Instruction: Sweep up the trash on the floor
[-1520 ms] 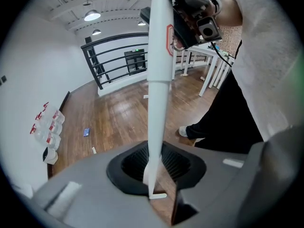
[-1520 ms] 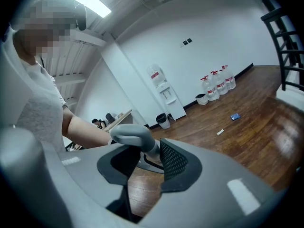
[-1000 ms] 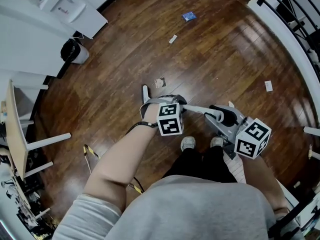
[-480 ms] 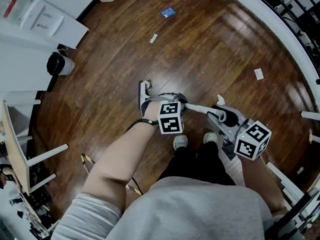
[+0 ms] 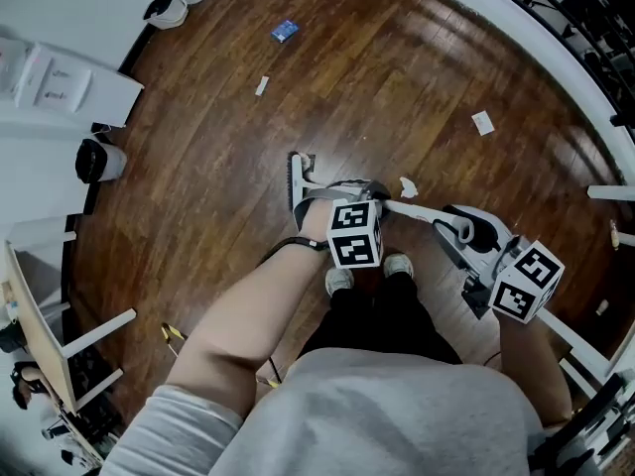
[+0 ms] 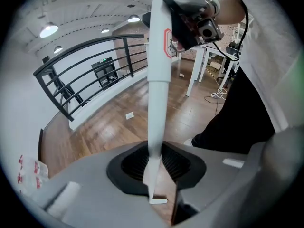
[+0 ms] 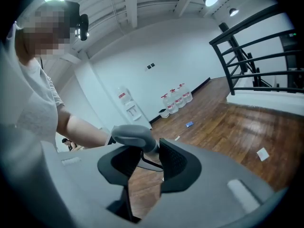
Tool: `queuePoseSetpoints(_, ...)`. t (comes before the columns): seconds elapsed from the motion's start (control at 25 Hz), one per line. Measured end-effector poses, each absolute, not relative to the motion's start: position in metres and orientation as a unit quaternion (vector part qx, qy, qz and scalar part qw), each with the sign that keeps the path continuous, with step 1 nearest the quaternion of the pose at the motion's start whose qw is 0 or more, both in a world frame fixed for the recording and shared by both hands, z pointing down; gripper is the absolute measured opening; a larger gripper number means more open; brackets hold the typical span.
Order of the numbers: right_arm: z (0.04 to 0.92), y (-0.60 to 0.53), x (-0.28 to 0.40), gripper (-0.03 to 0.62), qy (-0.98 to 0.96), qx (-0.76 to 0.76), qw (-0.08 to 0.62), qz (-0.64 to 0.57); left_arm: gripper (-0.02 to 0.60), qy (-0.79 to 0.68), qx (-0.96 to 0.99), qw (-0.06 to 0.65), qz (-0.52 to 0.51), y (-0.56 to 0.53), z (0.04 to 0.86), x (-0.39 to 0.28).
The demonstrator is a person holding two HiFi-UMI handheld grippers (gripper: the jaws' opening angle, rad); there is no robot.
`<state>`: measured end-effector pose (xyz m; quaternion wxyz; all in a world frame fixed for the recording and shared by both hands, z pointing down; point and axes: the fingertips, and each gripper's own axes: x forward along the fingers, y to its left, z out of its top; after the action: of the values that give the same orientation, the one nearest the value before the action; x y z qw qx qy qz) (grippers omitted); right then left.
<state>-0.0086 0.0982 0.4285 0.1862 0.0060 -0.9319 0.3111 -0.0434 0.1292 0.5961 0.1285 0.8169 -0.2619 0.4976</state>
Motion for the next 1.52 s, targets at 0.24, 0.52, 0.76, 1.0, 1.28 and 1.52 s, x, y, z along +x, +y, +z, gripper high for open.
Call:
queuePoseSetpoints(0.24,0.399,0.045,0.076,0.121,-0.932,0.069,0.169,0.312,0.078,-0.25,0.843,0.097,0.467,0.068,0.573,0.048)
queuePoseSetpoints(0.52,0.361,0.003,0.175,0.12,-0.931,0.148,0.17,0.286,0.078,-0.22,0.883,0.058,0.411,0.016,0.541,0.161)
queuePoseSetpoints(0.76,0.34,-0.015,0.238,0.123,-0.928,0.194,0.158,0.277,0.078,-0.199,0.902,0.032,0.381,-0.007,0.523,0.233)
queuePoseSetpoints(1.0,0.333,-0.023,0.255,0.127,-0.929,0.195,0.155,0.274,0.078,-0.196,0.905,0.029,0.377,-0.017,0.516,0.255)
queuePoseSetpoints(1.28,0.322,-0.022,0.246,0.13,-0.933,0.154,0.144,0.292,0.078,-0.214,0.89,0.035,0.4,-0.012,0.505,0.239)
queuePoseSetpoints(1.52,0.306,-0.024,0.199,0.132,-0.942,0.098,0.124,0.295,0.08,-0.258,0.871,0.042,0.416,-0.011,0.488,0.184)
